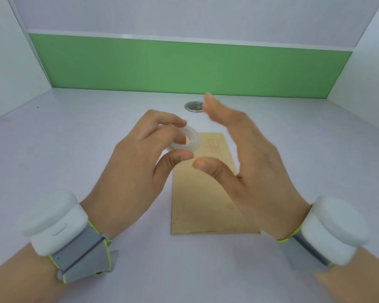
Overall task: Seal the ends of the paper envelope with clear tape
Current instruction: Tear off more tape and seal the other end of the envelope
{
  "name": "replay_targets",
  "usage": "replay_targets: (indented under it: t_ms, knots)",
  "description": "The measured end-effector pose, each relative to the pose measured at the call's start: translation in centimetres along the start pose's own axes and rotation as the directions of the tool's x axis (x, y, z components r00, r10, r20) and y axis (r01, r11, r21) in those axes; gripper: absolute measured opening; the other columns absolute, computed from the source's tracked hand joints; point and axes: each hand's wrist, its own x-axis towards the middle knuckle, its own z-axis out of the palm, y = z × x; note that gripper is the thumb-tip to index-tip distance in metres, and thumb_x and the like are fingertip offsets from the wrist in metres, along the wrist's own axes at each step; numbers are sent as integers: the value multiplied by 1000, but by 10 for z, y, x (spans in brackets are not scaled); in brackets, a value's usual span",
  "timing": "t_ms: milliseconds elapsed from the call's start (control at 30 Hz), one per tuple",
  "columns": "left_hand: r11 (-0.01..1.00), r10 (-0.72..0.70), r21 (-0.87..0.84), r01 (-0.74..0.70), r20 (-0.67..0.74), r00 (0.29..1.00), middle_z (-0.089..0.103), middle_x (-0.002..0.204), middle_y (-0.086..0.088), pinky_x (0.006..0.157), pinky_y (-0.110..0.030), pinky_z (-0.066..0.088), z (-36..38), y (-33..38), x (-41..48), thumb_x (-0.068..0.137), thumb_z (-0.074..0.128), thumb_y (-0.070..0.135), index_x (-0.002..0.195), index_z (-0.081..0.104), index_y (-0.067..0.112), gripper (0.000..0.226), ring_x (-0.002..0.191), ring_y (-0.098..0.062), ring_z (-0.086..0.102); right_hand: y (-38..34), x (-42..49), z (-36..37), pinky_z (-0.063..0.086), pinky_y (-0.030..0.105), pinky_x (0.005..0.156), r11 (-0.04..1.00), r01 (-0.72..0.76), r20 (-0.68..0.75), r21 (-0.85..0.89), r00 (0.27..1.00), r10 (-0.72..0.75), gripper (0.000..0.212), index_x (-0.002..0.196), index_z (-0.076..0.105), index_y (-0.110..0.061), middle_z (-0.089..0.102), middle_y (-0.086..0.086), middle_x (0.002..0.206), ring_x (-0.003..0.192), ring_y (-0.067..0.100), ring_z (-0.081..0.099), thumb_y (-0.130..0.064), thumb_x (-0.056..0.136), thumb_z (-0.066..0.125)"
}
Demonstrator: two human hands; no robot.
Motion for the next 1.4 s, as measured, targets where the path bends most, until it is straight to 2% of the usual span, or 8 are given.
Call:
replay_targets:
  t_ms: [167,333,467,667,833,1033,1300,1400]
  knots:
    - [1000,0,-10,1,34,999,55,110,1,77,3,30,2,2,-1,87,55,26,87,63,8,20,90,8,42,1,1,4,49,24,81,997,37,-35,-62,999,-39,49,127,53,-19,61,-3,112,93,5,63,-35,83,66]
    - [1000,-15,-23,16,52,999,58,112,-1,78,2,32,5,2,-1,88,52,32,88,61,11,22,89,7,44,6,2,0,50,25,67,992,26,-75,-124,997,-35,30,107,66,-17,62,-3,92,66,7,61,-19,78,72]
    - [998,-62,30,59,86,994,57,111,1,70,-1,35,8,0,-3,85,48,44,86,58,16,29,79,6,40,6,1,2,47,23,65,994,-15,-43,-112,999,10,26,103,66,-19,61,-6,84,67,10,58,-16,78,70]
    - [991,-111,84,108,35,993,53,102,4,60,-33,53,9,1,-5,82,47,50,82,58,18,34,80,-4,47,5,1,3,48,27,66,987,-72,9,-145,997,74,20,99,61,-20,60,-10,84,66,10,56,-18,81,69]
    - [988,-115,110,107,71,991,51,103,2,55,-14,38,11,3,-7,83,46,47,84,63,16,35,75,0,40,3,1,5,49,28,66,981,-67,48,-180,996,77,9,88,62,-21,63,-9,79,67,10,58,-15,81,64]
    - [989,-132,83,124,94,987,43,105,5,64,-20,39,15,2,-9,86,40,50,89,66,17,42,78,-6,48,0,0,4,41,9,66,987,-108,35,-121,993,113,11,82,58,-21,60,-9,74,76,7,56,-13,77,64]
    - [990,-133,-6,138,222,966,30,105,7,66,-10,37,13,3,-10,87,18,59,77,37,29,37,83,0,44,0,2,2,36,5,65,979,-204,73,-8,976,204,9,83,60,-21,57,-14,70,73,1,55,-23,80,69]
    - [989,-143,-4,148,242,960,30,103,7,66,-11,36,13,2,-12,89,17,58,76,32,35,31,83,-2,44,-1,2,1,37,5,65,973,-227,101,33,970,223,15,94,59,-25,58,-13,70,72,0,56,-24,82,67]
